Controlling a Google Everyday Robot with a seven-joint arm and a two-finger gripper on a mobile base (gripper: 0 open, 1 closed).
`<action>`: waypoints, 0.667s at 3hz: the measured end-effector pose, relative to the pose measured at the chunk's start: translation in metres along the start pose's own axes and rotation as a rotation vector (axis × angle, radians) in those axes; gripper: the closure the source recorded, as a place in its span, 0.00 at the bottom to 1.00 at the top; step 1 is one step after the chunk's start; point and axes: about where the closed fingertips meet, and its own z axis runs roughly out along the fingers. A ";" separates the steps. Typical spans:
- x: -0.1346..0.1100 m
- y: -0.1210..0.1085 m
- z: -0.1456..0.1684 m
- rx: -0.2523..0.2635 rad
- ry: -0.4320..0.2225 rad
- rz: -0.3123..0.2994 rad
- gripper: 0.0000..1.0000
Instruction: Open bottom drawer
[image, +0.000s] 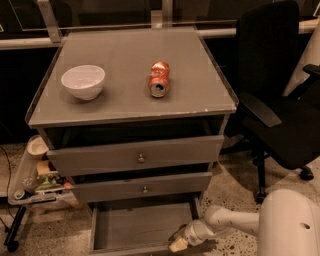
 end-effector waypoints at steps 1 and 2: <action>0.000 0.000 0.000 -0.001 0.001 0.000 1.00; 0.015 0.008 0.002 -0.015 0.021 0.021 1.00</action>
Offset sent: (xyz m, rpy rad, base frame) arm -0.0605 -0.0179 -0.0196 -0.0286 0.1173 -0.0062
